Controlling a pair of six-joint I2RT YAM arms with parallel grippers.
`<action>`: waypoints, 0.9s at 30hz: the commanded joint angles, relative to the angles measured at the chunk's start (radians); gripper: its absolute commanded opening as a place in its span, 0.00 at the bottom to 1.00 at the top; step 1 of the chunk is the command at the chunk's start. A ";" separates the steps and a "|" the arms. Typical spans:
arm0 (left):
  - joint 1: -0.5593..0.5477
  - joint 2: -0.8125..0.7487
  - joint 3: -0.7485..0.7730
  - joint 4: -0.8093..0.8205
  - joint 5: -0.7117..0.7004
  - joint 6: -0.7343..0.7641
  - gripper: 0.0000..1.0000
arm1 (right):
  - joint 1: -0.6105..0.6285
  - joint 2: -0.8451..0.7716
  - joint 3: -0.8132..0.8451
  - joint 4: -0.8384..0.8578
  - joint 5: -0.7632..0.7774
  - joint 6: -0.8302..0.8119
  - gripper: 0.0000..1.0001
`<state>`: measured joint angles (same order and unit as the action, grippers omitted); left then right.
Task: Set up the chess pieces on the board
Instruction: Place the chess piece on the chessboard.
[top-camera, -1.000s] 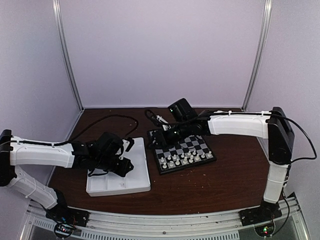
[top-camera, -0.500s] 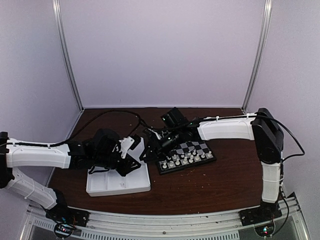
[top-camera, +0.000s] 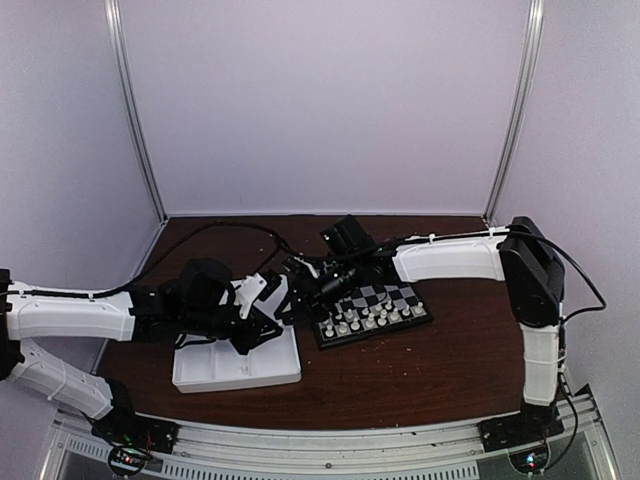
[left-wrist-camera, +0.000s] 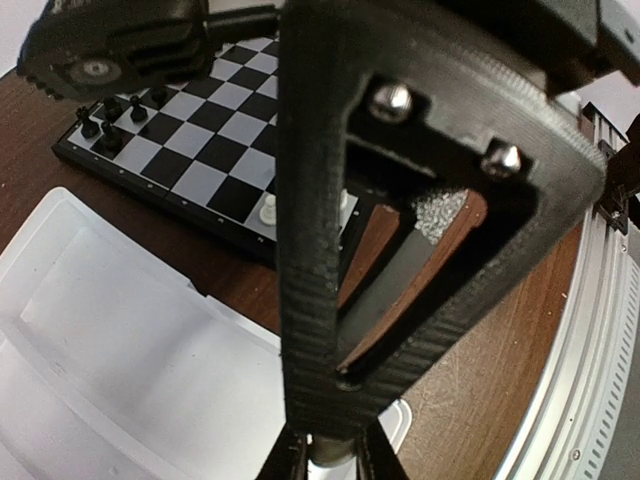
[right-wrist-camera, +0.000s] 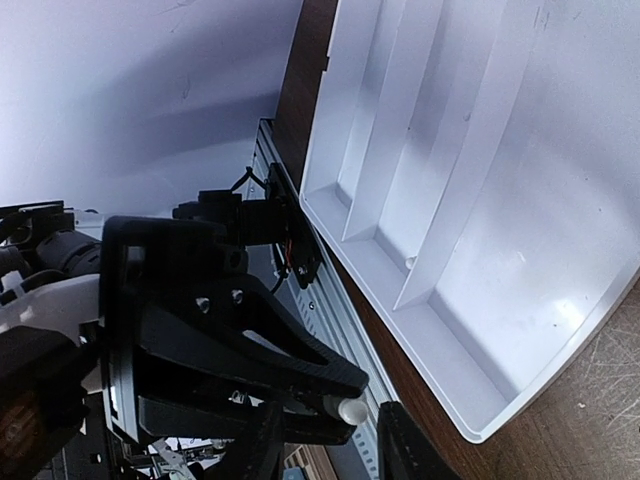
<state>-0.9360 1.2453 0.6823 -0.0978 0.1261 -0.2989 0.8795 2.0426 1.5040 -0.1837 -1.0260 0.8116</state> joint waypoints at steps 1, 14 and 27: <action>0.001 -0.023 -0.007 0.054 -0.020 0.034 0.07 | 0.006 0.028 0.021 -0.043 -0.030 -0.036 0.35; 0.002 -0.032 -0.020 0.086 -0.020 0.040 0.08 | 0.007 0.027 -0.022 0.107 -0.063 0.080 0.34; 0.002 -0.043 -0.028 0.116 -0.034 0.043 0.08 | 0.011 0.011 -0.063 0.181 -0.072 0.142 0.17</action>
<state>-0.9360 1.2221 0.6601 -0.0505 0.1066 -0.2710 0.8822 2.0609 1.4593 -0.0368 -1.0855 0.9409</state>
